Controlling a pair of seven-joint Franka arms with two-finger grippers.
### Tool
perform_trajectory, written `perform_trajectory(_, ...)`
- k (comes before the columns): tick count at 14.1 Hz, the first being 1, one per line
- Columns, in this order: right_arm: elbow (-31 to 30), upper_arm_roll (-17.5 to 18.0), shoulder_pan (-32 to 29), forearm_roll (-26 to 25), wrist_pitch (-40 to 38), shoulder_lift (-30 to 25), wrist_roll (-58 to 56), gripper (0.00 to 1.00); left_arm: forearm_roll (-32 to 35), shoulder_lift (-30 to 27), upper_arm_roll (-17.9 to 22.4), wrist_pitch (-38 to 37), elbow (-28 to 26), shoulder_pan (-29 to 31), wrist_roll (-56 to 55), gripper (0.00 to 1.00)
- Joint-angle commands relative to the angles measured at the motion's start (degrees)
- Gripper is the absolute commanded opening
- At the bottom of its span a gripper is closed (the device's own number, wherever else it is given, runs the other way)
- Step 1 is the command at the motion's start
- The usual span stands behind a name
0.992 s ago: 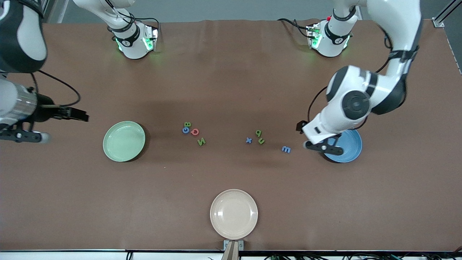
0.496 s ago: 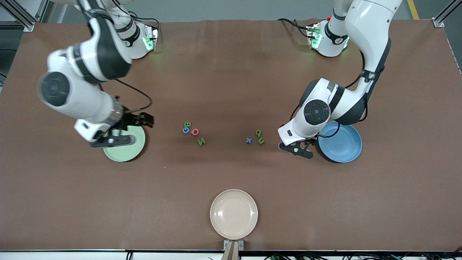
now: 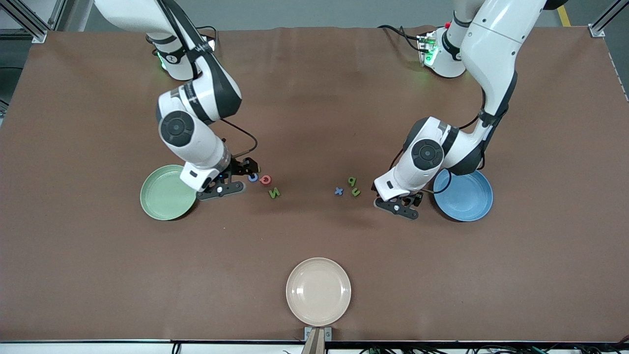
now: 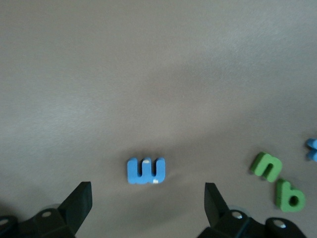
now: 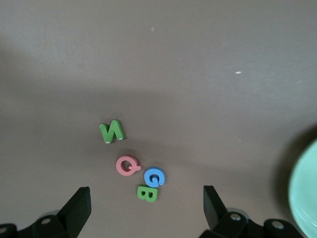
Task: Sort upper and lower case letters into plates
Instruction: 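Grasp the green N with the right gripper while the left gripper grasps the m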
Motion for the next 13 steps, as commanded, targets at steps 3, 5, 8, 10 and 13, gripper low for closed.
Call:
perform_trajectory(3,-0.25,-0.6,2.95,0.02,7.07,4.77,0.31,1.0,3.54,1.85,-0.23,2.29,-0.89,0.67,0.3,0.86)
perform_trajectory(5,0.19,-0.6,4.62,0.02,10.76,7.75,0.31,0.95,3.98,2.03,-0.23,2.29,-0.8,0.85,0.3,0.76)
perform_trajectory(8,2.03,-0.6,5.94,0.02,14.03,11.45,0.31,0.92,3.98,2.29,-0.23,2.99,-0.36,0.85,0.21,0.72)
perform_trajectory(10,3.96,-0.6,6.65,-0.25,14.03,13.47,-0.21,0.9,3.9,2.81,-0.23,3.69,-0.19,0.67,0.04,0.71)
perform_trajectory(13,5.73,-0.6,6.82,-2.61,14.12,15.76,-0.04,0.8,3.98,3.26,-0.23,3.96,-0.1,0.58,-0.49,0.64)
